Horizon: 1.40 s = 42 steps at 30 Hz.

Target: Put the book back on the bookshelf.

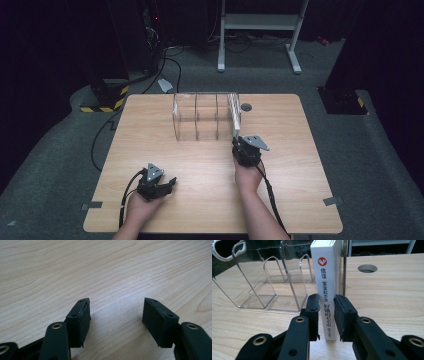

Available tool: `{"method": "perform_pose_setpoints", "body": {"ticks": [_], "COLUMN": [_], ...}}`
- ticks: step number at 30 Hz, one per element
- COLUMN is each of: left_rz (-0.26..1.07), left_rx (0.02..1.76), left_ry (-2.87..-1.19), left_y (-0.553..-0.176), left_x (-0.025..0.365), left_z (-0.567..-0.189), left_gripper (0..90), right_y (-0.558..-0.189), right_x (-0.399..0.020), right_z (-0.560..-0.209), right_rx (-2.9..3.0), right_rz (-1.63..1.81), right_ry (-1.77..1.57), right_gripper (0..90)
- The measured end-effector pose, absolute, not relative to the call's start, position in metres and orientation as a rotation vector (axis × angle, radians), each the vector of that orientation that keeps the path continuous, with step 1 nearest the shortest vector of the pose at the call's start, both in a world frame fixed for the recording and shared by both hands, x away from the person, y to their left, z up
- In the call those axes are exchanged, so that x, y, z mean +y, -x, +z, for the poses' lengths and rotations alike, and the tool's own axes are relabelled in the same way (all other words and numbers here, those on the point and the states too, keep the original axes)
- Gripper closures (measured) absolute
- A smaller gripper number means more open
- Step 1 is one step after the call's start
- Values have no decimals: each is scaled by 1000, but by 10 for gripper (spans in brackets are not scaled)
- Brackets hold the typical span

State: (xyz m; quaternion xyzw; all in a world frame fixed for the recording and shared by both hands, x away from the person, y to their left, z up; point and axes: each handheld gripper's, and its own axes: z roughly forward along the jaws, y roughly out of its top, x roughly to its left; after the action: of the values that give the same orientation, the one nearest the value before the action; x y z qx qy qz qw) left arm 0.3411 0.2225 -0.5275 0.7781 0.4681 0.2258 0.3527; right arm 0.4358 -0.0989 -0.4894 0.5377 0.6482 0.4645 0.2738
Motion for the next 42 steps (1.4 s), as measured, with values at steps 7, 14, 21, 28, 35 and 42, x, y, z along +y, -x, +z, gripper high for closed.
{"method": "perform_pose_setpoints", "body": {"ticks": [7,14,21,28,35,42], "left_rz": [583,582,581,582,581,583], "left_rx": [1210,1212,1210,1210,1210,1209], "left_ry": [-2012,-2012,-2011,-2011,-2011,-2012], "left_y": [-341,-341,-342,-341,-341,-341], "left_x": [223,223,223,223,223,223], "left_z": [-528,-528,-528,-528,-528,-528], "left_gripper": [391,391,392,392,392,392], "right_y": [-439,-441,-443,-445,-445,-445], "right_x": [-98,-97,-96,-96,-97,-96], "right_z": [-488,-488,-487,-486,-486,-486], "right_rx": [1742,1738,1740,1742,1740,1739], "right_rz": [1241,1234,1226,1223,1219,1217], "right_ry": [-1445,-1448,-1443,-1437,-1432,-1426], "right_gripper": [736,733,728,725,725,726]}}
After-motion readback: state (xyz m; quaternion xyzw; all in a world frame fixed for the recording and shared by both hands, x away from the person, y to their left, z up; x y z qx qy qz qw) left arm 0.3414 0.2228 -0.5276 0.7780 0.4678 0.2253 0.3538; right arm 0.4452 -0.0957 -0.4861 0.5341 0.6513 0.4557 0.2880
